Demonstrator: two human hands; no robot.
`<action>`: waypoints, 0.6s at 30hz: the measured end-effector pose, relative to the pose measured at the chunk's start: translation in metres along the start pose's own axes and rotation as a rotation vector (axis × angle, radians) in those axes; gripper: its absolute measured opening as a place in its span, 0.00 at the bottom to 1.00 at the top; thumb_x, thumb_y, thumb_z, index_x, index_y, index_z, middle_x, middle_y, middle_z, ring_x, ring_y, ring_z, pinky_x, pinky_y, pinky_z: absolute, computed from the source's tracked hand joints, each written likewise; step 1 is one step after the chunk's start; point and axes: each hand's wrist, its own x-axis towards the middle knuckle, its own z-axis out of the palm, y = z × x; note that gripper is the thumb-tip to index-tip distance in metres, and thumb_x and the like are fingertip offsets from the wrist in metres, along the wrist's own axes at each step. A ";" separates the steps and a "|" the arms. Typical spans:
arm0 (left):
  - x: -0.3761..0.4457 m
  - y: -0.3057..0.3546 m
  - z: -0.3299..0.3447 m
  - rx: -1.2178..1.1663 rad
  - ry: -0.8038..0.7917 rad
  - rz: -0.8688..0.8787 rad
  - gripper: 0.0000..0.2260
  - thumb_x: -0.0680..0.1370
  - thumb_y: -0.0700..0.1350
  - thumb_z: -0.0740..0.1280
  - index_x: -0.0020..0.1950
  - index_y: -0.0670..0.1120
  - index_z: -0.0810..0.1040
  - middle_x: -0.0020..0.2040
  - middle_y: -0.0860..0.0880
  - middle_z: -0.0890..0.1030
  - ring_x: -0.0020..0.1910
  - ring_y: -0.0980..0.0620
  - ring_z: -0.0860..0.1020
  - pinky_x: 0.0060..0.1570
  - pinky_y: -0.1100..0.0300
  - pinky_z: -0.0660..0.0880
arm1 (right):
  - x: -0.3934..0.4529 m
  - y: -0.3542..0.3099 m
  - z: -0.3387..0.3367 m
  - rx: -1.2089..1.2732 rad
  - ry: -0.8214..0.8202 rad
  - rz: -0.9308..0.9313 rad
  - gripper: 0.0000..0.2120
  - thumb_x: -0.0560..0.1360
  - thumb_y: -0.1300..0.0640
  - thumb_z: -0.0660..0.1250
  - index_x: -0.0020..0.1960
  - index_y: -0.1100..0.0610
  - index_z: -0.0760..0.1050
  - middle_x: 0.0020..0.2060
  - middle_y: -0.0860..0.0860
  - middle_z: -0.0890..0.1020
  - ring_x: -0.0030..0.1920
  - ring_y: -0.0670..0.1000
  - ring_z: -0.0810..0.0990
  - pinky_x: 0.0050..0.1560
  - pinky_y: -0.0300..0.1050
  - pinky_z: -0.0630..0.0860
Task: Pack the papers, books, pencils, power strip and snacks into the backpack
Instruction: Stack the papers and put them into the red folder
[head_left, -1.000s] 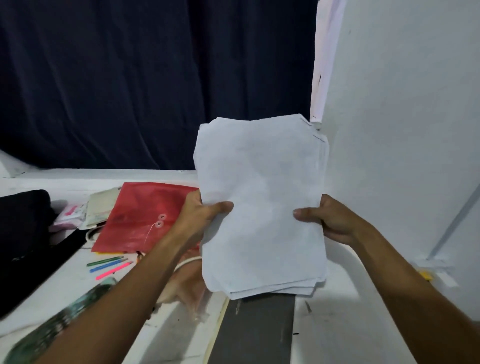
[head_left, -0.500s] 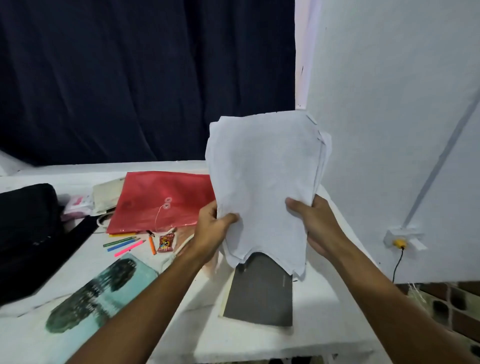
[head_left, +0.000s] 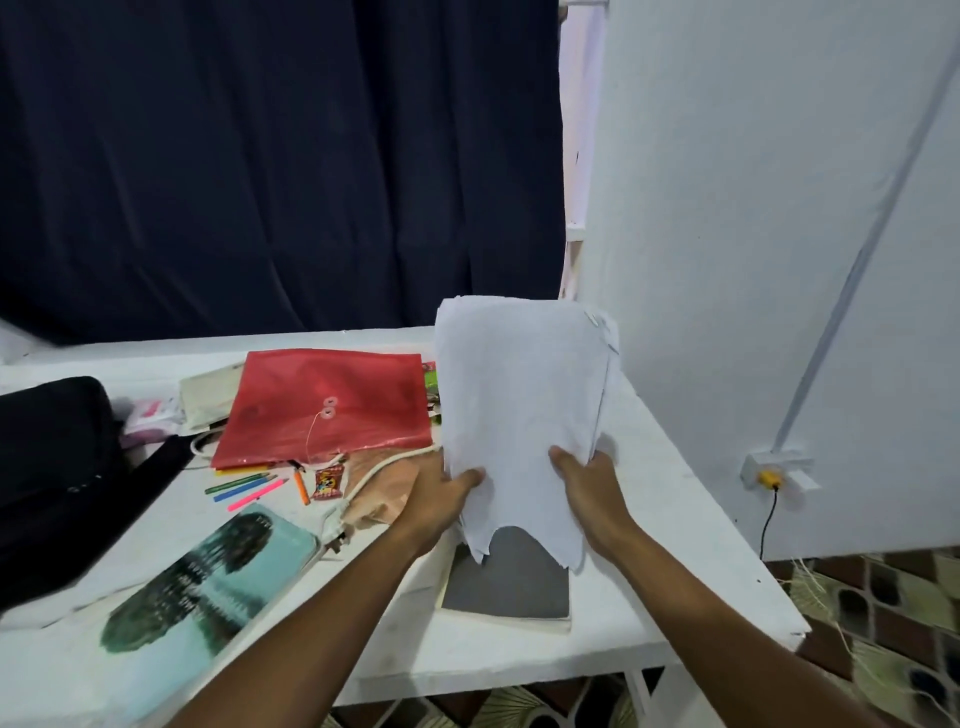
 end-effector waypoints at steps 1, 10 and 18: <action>-0.002 -0.003 0.001 0.008 -0.003 -0.008 0.11 0.77 0.35 0.66 0.60 0.39 0.77 0.53 0.45 0.83 0.48 0.49 0.81 0.47 0.62 0.79 | -0.002 0.003 -0.001 -0.010 0.006 -0.001 0.04 0.79 0.58 0.63 0.45 0.51 0.73 0.45 0.47 0.81 0.46 0.51 0.80 0.45 0.43 0.75; -0.006 -0.011 -0.004 0.105 -0.026 0.048 0.11 0.78 0.35 0.65 0.60 0.42 0.77 0.56 0.46 0.82 0.55 0.48 0.81 0.56 0.54 0.78 | -0.001 0.015 -0.005 -0.096 0.024 -0.006 0.06 0.78 0.55 0.64 0.52 0.57 0.75 0.48 0.53 0.82 0.49 0.55 0.81 0.52 0.48 0.77; -0.012 -0.007 -0.015 0.218 -0.105 0.087 0.17 0.70 0.49 0.71 0.57 0.46 0.79 0.55 0.48 0.83 0.55 0.48 0.81 0.57 0.49 0.78 | -0.004 0.017 -0.015 -0.108 -0.021 -0.080 0.04 0.79 0.56 0.63 0.51 0.55 0.75 0.43 0.47 0.81 0.45 0.47 0.80 0.42 0.37 0.74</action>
